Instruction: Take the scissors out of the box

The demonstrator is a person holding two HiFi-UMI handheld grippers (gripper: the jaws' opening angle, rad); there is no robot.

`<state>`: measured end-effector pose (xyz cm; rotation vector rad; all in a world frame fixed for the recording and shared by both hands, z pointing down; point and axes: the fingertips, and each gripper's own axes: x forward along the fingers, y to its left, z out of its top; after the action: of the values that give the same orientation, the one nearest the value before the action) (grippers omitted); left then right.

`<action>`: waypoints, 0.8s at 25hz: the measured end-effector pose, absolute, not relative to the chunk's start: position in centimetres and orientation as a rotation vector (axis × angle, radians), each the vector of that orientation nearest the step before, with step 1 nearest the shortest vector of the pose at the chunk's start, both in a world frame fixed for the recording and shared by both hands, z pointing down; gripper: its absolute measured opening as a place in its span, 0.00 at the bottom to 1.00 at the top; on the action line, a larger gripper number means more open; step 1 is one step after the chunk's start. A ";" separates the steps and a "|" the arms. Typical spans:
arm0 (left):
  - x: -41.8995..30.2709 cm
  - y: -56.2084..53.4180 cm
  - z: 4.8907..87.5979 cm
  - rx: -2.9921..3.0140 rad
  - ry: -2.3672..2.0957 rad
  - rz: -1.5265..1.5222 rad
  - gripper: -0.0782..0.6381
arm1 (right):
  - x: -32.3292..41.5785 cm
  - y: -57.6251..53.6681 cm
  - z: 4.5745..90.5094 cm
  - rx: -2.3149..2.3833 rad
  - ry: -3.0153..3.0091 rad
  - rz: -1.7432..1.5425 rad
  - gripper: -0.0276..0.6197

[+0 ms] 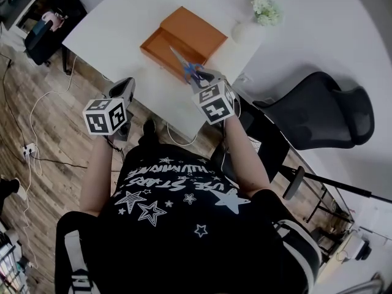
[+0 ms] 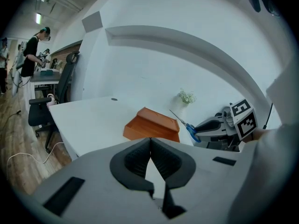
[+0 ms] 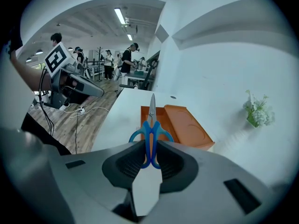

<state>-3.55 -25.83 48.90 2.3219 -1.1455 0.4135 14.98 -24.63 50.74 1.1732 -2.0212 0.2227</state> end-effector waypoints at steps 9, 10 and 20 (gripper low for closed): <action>-2.9 -19.4 48.5 2.334 -1.171 0.415 0.13 | 14.5 -18.7 50.8 1.185 -2.108 0.302 0.20; -2.9 -18.7 48.5 2.335 -1.170 0.417 0.13 | 14.4 -18.0 50.8 1.184 -2.113 0.305 0.20; -2.9 -12.8 48.8 2.329 -1.173 0.419 0.13 | 14.6 -11.8 52.1 1.162 -2.113 0.360 0.19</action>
<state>-2.87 -12.85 48.77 2.3285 -1.1732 0.4187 14.59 -11.83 52.05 1.1621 -2.1134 0.3597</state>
